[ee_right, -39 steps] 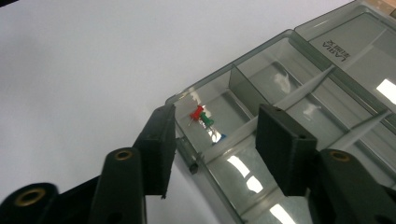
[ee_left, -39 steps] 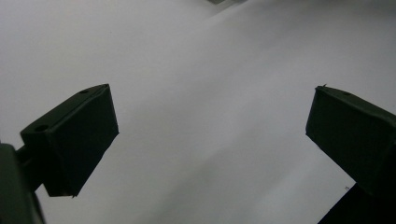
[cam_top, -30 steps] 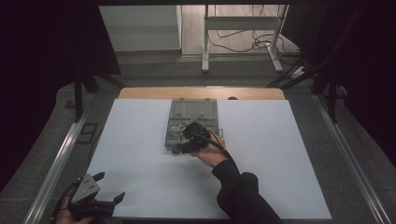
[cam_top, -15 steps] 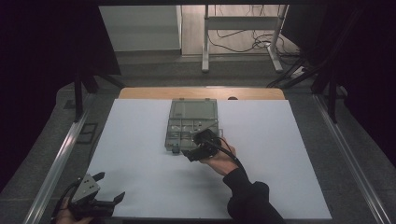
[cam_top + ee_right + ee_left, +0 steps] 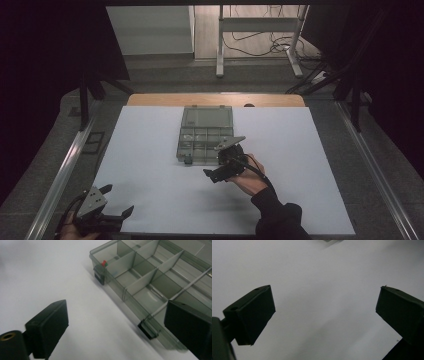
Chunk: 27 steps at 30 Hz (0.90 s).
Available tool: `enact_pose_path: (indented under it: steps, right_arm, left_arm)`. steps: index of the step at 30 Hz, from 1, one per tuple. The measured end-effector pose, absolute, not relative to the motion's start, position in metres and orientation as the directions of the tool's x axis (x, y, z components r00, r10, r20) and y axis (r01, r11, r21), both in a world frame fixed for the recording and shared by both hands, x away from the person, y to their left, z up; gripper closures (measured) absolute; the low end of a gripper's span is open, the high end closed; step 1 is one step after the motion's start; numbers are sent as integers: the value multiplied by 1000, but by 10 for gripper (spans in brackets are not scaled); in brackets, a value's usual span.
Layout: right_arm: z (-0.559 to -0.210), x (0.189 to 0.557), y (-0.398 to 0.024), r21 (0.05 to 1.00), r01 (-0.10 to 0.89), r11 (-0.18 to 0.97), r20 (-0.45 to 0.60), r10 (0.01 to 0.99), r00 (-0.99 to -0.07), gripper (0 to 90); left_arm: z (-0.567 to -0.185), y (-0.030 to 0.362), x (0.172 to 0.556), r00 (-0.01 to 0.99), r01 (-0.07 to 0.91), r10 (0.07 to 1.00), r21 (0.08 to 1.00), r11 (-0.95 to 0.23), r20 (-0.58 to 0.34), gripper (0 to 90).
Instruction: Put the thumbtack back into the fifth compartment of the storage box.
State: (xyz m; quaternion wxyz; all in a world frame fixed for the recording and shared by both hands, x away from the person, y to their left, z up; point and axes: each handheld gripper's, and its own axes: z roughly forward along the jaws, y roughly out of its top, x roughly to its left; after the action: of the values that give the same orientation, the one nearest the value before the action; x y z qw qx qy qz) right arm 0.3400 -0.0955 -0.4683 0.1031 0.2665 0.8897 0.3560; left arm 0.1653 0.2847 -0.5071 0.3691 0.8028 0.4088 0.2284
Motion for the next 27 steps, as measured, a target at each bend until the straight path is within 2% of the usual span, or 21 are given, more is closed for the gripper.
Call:
enact_pose_path:
  steps: [11,27]
  right_arm:
    - [-460,318,-116,710,382,592,-21,559,-829,9]
    - [-458,290,-159,716,405,568,-43,615,-787,3]
  left_arm:
    - [-507,284,165,563,488,824,776,-399,70,27]
    - [-507,284,165,560,489,825,778,-396,68,27]
